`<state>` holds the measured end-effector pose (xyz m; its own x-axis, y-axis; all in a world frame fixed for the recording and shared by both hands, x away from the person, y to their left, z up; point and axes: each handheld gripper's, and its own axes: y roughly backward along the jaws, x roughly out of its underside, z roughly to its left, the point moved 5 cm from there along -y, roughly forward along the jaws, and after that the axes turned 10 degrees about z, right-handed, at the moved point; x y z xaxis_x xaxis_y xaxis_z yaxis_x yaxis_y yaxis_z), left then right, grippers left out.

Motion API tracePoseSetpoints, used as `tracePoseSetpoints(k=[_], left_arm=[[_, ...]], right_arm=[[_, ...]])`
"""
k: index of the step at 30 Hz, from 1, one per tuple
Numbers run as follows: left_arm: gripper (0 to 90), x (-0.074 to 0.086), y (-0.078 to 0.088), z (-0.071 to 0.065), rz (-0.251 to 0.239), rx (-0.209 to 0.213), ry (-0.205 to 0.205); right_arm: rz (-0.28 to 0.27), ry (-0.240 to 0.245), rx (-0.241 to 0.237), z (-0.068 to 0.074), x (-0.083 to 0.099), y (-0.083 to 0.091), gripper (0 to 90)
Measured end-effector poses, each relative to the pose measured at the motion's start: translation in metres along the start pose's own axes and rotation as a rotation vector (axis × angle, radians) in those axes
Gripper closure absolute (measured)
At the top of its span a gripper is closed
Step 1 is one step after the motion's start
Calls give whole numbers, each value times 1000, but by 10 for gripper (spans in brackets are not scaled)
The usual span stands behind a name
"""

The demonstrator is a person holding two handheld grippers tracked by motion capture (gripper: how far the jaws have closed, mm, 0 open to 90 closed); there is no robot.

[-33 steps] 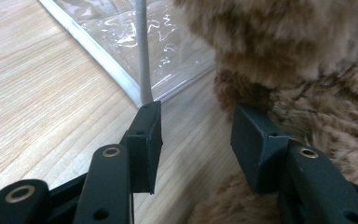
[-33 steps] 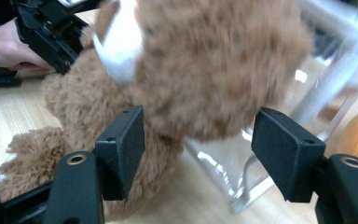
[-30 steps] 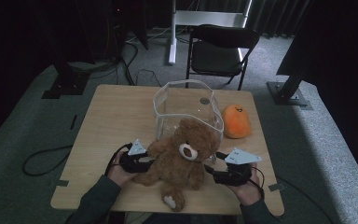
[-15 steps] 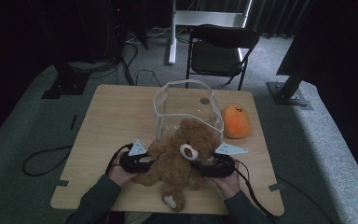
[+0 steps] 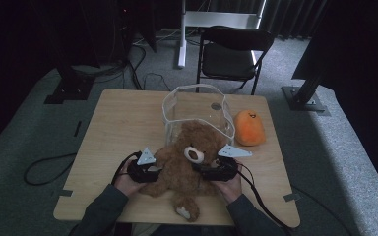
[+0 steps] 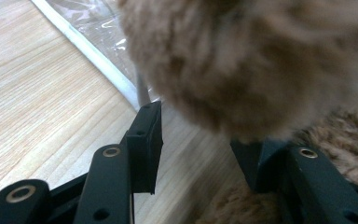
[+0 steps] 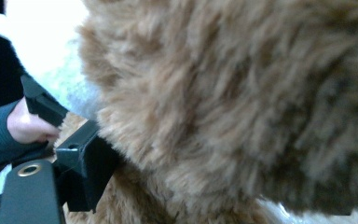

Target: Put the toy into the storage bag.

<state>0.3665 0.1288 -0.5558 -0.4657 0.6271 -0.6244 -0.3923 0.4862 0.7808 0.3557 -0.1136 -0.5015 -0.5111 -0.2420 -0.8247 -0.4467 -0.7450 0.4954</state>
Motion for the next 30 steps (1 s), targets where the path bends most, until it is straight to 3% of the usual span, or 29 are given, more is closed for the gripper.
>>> tracePoseSetpoints(k=[3, 13, 17, 22, 27, 30], left_arm=[[543, 0, 0, -1, 3, 1, -9], [551, 0, 0, -2, 10, -14, -26], [550, 0, 0, -1, 6, -17, -25], [549, -1, 3, 0, -11, -14, -20], [536, -1, 6, 3, -33, -12, -4], [534, 0, 7, 6, -34, -16, 6]], right_arm=[[-20, 6, -15, 2, -3, -1, 182], [-38, 86, -54, 14, -10, 2, 490], [-41, 117, -48, 18, -12, 4, 594], [-45, 138, -35, 20, -13, 7, 654], [-79, 205, -34, 27, -17, 18, 718], [-96, 219, -32, 30, -19, 25, 724]])
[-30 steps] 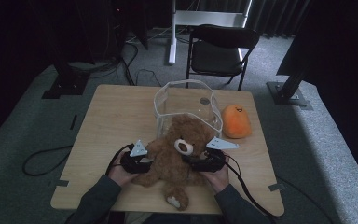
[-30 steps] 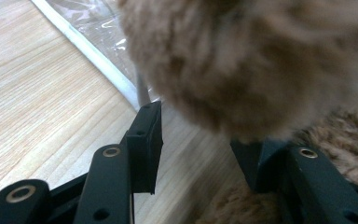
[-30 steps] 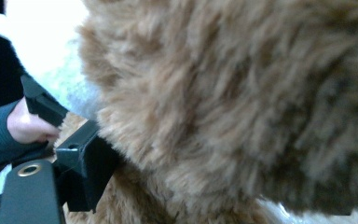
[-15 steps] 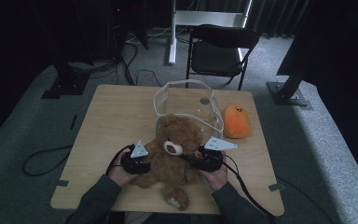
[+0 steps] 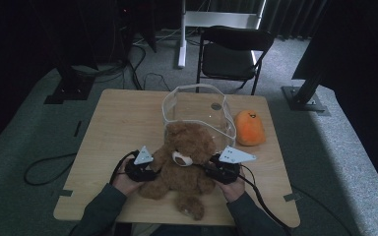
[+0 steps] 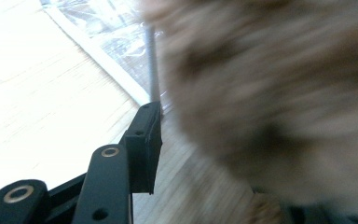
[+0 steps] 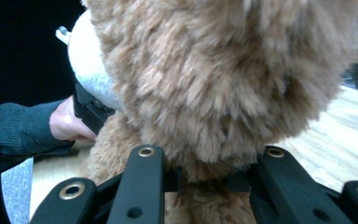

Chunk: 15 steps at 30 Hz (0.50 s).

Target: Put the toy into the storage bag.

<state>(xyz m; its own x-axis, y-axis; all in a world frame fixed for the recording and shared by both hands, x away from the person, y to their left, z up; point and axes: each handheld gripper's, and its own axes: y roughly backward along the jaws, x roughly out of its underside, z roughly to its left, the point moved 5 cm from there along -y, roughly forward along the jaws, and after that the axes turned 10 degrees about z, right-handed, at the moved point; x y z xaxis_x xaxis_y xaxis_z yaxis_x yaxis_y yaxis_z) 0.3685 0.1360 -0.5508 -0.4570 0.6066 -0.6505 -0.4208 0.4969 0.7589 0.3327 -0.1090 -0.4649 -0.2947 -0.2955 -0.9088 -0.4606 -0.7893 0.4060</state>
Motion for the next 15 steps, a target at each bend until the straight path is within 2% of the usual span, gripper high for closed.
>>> tracePoseSetpoints(k=[6, 15], left_arm=[[532, 3, 2, 7, -5, -10, 25], [532, 8, 5, 18, -14, -27, 63]], right_arm=[[-11, -8, 10, -1, -5, 9, 726], [-43, 6, 27, -1, -12, 20, 749]])
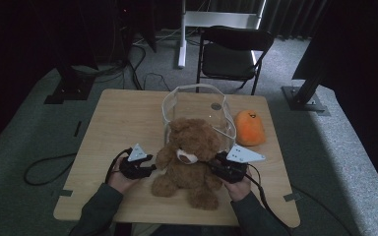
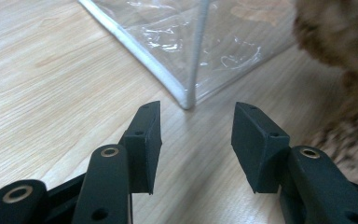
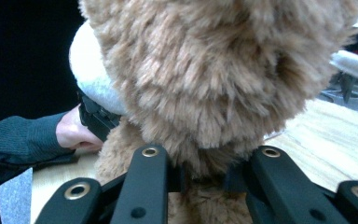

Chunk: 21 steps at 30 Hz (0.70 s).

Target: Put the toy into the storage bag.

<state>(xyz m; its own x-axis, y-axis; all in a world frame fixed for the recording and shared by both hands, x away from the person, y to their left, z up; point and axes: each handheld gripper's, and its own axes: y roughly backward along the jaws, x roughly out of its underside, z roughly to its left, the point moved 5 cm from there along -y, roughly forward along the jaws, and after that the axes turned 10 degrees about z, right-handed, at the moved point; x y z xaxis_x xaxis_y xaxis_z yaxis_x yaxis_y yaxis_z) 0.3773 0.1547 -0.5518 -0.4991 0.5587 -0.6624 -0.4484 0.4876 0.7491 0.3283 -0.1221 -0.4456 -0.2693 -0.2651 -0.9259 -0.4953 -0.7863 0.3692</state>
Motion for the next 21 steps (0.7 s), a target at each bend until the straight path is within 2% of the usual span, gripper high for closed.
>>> tracePoseSetpoints(k=[5, 21], left_arm=[[532, 2, 0, 6, 2, -7, 17], [532, 3, -1, 8, 7, -14, 25]], right_arm=[[-25, -1, -5, 0, -6, 6, 757], [-101, 6, -20, 1, -29, 18, 755]])
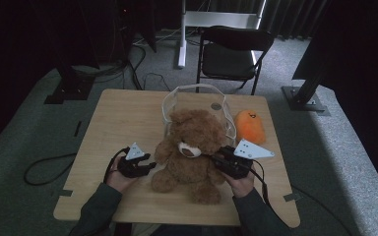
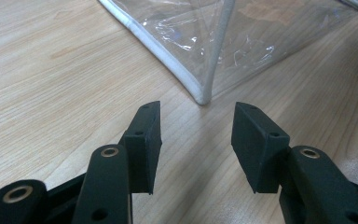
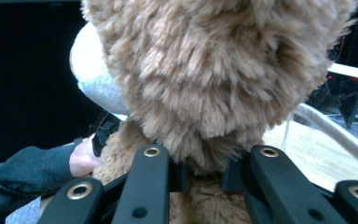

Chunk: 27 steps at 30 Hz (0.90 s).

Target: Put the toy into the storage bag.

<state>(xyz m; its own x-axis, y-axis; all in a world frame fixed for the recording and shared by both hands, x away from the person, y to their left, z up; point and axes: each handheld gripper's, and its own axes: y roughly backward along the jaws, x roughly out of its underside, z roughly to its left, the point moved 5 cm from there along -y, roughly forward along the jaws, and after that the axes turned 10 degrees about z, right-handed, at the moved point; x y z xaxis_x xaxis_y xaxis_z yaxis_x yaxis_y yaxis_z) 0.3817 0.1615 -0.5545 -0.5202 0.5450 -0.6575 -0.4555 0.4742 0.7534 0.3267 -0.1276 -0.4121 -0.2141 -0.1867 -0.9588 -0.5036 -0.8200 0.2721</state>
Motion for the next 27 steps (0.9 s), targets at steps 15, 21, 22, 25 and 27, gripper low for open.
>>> tracePoseSetpoints(k=[15, 21, 22, 25, 27], left_arm=[[511, -11, 31, 9, -115, 2, 48], [501, -30, 64, 9, -235, 35, 48], [501, -36, 70, 8, -257, 45, 40], [493, -55, 86, -1, -314, 69, 3], [488, -71, 95, -10, -349, 93, -41]], right_arm=[[1, 22, 3, 0, -3, -1, 754], [17, 19, 1, -2, 2, -3, 754], [19, 19, 2, -3, 3, -4, 754], [28, 21, 4, -4, 4, -5, 754], [32, 22, 1, -4, 5, -7, 754]])
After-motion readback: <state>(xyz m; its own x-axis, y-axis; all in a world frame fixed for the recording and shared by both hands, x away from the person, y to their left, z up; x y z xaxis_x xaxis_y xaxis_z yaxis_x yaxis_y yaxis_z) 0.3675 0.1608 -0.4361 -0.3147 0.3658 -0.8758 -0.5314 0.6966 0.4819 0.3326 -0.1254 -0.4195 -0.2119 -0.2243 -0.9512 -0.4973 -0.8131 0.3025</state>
